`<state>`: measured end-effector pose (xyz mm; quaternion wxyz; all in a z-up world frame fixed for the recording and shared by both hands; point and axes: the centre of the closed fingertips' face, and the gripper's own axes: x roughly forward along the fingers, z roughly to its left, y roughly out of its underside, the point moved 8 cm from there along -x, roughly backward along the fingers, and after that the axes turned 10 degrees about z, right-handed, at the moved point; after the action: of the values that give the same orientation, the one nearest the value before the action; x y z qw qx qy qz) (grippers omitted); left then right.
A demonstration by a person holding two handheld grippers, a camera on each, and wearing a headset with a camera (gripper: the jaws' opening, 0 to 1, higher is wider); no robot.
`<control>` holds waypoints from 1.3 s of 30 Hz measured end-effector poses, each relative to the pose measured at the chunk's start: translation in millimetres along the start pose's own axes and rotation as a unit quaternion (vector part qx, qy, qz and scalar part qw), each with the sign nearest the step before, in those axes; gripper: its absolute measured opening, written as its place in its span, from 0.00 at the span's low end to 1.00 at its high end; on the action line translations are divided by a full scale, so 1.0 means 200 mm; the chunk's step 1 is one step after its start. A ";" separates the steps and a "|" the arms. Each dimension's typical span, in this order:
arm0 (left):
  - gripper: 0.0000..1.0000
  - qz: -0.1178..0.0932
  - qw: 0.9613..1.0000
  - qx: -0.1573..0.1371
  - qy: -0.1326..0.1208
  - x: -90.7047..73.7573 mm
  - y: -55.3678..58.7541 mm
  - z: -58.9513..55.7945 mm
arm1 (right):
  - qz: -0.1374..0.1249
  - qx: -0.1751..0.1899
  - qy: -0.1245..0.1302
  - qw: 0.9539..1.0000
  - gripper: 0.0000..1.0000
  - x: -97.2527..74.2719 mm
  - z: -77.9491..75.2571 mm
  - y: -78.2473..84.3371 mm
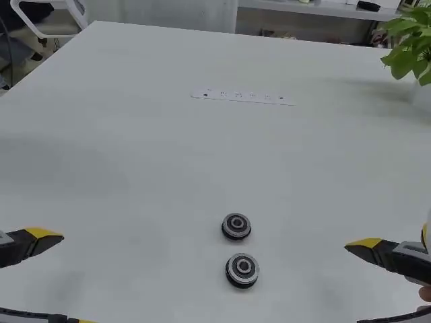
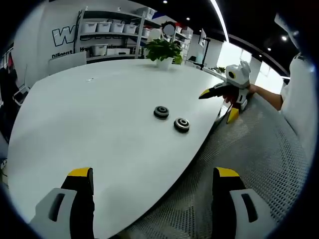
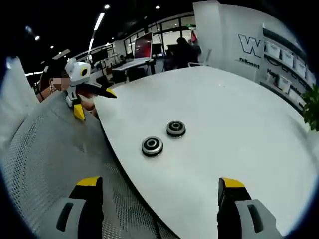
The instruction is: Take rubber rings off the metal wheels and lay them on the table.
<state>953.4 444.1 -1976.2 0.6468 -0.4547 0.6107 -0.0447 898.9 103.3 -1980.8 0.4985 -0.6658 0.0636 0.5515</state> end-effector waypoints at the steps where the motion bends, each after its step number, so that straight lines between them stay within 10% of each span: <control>1: 0.99 0.000 1.000 0.000 0.000 0.00 0.00 0.00 | 0.000 -0.001 0.000 1.000 0.96 0.00 0.00 0.00; 21: 0.99 -0.004 1.000 0.011 0.005 0.00 -0.01 0.00 | 0.009 -0.005 -0.001 1.000 0.95 0.00 0.00 0.01; 39: 0.92 -0.040 0.997 0.065 -0.010 -0.06 -0.10 0.00 | -0.035 -0.005 0.018 0.999 0.93 -0.06 -0.03 -0.09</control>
<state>960.2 438.5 -1954.7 0.6784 -0.4366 0.5814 -0.1055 909.7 103.0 -1961.3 0.5135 -0.6795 0.0462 0.5221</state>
